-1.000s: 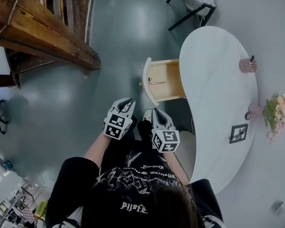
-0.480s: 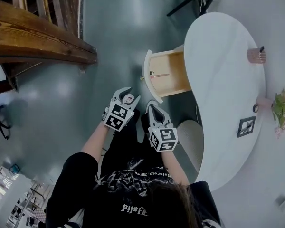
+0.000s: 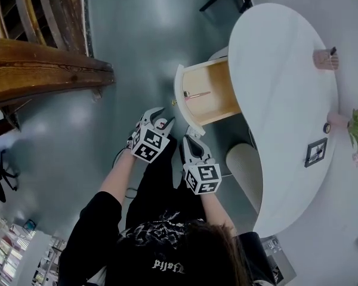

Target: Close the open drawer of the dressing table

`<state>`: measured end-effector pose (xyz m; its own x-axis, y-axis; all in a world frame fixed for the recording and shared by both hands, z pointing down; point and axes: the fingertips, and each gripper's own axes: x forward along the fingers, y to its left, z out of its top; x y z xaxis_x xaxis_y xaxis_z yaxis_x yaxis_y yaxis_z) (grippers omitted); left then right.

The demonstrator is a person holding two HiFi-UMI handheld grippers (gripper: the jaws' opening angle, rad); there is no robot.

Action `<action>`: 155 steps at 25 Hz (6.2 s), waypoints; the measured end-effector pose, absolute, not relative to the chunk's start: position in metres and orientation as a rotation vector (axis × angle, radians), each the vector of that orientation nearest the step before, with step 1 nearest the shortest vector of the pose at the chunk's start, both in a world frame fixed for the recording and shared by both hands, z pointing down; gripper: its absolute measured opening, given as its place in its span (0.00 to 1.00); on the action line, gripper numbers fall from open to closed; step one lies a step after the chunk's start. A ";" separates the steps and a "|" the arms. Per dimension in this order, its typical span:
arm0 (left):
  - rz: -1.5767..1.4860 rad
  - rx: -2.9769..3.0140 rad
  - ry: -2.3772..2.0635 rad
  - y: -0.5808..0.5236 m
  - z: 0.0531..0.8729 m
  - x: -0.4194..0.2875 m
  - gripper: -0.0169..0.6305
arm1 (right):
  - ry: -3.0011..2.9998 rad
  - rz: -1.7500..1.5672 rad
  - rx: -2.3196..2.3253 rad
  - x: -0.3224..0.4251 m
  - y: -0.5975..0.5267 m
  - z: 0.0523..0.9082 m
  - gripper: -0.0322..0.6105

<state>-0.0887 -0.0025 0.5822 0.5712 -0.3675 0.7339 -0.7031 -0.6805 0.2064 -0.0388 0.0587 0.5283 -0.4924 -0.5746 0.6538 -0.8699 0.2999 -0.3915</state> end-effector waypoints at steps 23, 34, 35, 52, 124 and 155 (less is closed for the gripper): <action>1.180 2.398 -0.706 -0.038 0.642 -0.077 0.28 | -2.133 1.102 1.248 -0.050 0.056 0.562 0.09; 1.199 2.461 -0.634 -0.045 0.644 -0.066 0.23 | -2.108 1.136 1.249 -0.053 0.060 0.571 0.09; 1.209 2.475 -0.622 -0.045 0.645 -0.065 0.23 | -2.107 1.137 1.248 -0.053 0.060 0.572 0.09; 1.245 2.467 -0.627 -0.045 0.645 -0.064 0.21 | -2.122 1.161 1.254 -0.051 0.069 0.572 0.09; 1.047 2.557 -0.628 -0.087 0.644 0.044 0.21 | -2.002 1.107 1.703 0.061 0.024 0.579 0.09; 0.964 2.580 -0.656 -0.103 0.642 0.073 0.21 | -1.990 1.082 1.765 0.069 0.022 0.583 0.09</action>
